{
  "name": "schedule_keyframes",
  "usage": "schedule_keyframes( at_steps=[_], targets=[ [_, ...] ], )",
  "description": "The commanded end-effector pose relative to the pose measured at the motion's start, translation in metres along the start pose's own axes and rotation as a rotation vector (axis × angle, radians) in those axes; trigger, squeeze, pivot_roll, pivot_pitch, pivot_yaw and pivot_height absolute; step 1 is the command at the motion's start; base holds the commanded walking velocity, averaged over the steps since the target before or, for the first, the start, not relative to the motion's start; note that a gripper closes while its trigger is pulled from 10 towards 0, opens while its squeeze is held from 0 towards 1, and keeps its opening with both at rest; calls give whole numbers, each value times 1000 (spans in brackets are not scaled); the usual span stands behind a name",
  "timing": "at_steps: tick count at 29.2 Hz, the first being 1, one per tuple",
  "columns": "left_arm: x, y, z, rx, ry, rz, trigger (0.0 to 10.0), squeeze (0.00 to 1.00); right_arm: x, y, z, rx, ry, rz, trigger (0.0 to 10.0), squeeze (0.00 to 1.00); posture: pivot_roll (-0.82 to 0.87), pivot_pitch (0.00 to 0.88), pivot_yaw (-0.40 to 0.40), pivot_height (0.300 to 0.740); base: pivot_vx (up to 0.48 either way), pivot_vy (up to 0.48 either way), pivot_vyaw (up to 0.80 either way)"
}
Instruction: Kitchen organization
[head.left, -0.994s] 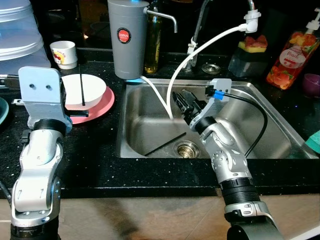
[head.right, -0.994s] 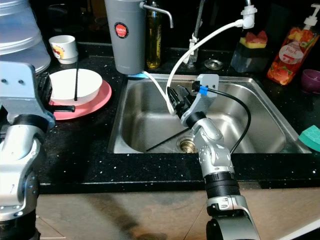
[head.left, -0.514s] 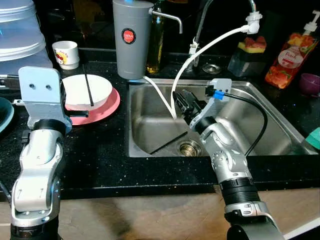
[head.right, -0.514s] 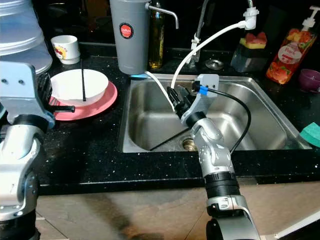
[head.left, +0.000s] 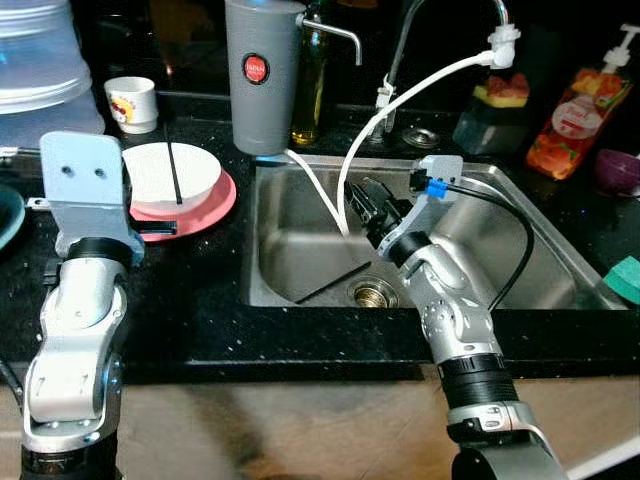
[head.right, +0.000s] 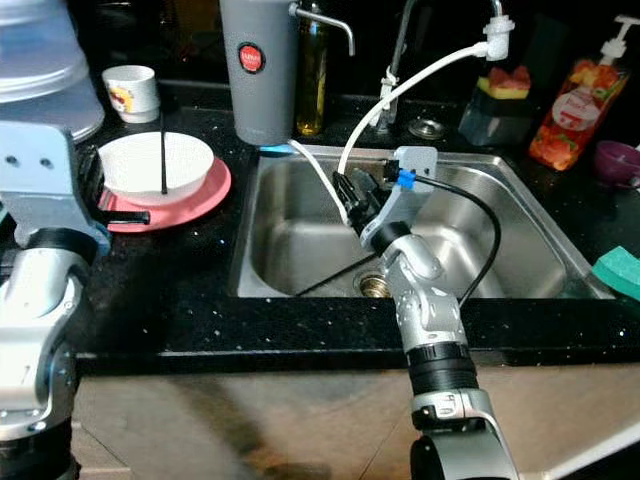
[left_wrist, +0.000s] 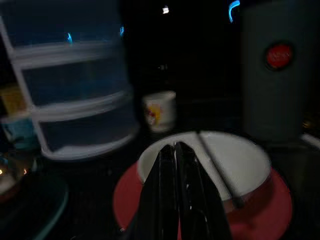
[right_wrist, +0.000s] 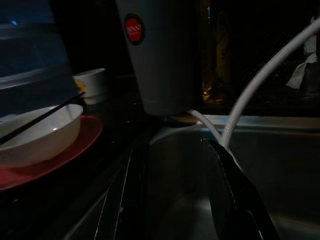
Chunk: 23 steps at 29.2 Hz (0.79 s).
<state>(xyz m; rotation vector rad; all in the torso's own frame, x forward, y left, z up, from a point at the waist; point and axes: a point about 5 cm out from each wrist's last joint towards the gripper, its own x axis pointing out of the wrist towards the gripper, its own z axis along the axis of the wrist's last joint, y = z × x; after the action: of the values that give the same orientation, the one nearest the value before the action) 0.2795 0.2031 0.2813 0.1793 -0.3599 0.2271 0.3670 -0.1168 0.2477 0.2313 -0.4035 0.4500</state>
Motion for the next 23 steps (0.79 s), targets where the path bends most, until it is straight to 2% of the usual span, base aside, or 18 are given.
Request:
schedule_keyframes(
  at_steps=[1,12,14,20,23],
  targets=[
    [0,-4,-1,-10,8,-22,10000,0,-1,-1,1,-14,9,-4,10000,0,5,66,-56,740,0,0,0],
    [0,-4,-1,-12,6,-29,10000,0,0,-3,7,-23,-33,-38,10000,0,7,67,-58,740,0,0,0],
    [-1,-4,-1,-14,6,-37,10000,0,3,-8,14,-49,-73,-96,10000,0,8,65,-61,740,0,0,0],
    [0,-7,0,-13,8,-61,10000,0,5,-14,18,-73,-99,-145,10000,0,11,63,-63,740,0,0,0],
    [0,-8,-1,-21,19,-69,10000,0,6,-14,18,-72,-101,-145,10000,0,15,63,-64,740,0,480,0]
  ],
)
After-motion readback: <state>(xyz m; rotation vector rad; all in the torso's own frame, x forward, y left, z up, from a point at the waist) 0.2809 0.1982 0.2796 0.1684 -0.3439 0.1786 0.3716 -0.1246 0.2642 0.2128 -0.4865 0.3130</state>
